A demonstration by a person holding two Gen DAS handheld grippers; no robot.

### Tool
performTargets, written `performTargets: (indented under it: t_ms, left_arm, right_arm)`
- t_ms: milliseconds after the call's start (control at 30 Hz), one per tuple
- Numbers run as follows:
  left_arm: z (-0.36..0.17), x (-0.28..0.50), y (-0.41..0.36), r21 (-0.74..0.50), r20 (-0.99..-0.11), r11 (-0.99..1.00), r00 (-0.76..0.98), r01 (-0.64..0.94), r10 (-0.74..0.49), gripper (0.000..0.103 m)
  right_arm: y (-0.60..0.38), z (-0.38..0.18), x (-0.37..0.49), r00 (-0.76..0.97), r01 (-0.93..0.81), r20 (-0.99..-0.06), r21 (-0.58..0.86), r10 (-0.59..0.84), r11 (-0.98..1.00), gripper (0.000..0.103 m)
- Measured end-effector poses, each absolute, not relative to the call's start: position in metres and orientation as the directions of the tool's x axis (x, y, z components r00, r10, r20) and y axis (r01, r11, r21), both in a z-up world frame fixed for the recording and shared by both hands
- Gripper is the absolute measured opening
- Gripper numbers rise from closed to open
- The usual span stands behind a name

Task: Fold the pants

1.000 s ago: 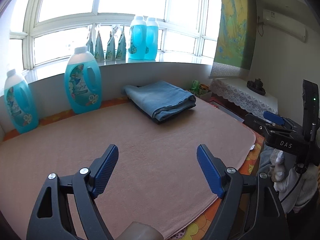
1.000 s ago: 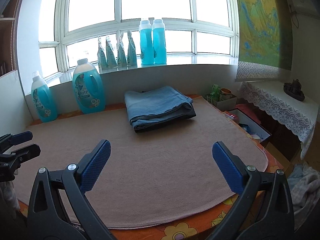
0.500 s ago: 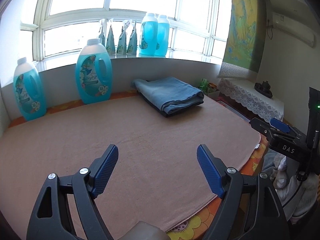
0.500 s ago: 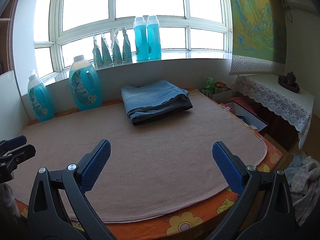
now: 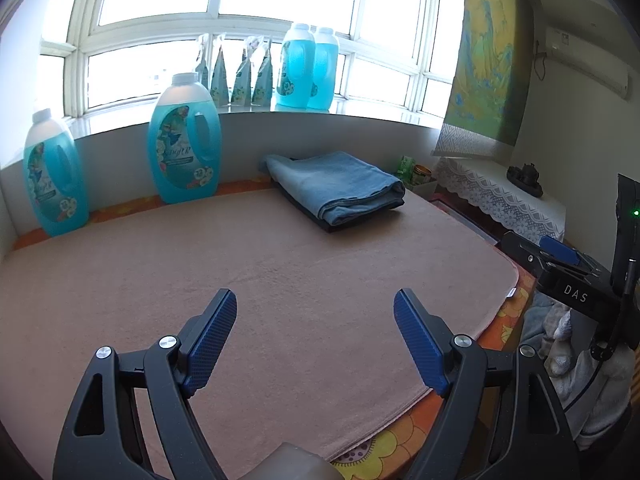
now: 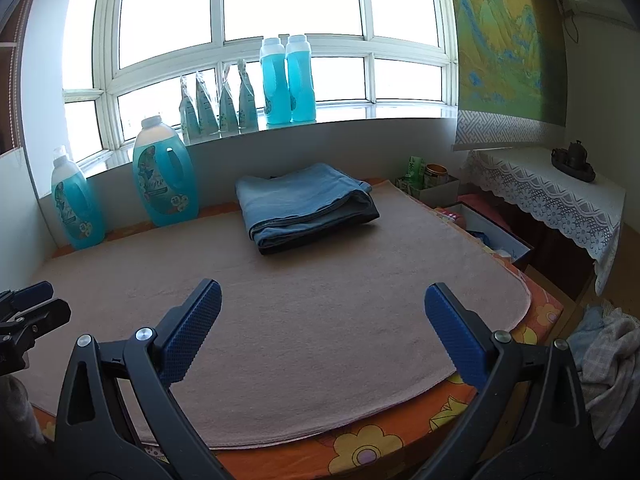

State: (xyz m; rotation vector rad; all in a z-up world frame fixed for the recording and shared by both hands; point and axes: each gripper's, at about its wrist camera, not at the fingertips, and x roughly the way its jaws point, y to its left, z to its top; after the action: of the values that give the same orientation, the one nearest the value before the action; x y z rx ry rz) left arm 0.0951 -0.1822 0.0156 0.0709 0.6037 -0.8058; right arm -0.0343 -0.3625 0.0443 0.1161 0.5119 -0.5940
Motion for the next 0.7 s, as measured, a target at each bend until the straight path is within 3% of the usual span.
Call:
performTargets:
  t_ms: [700]
  left_arm:
    - [0.0126,0.0976,-0.1778,-0.172,-0.532,0.713,0.545,0.680,-0.648,0.081]
  right_arm:
    - [-0.3611,0.0386,-0.0333,0.708,0.556,-0.500,-0.040,-0.499,0.830,0.103]
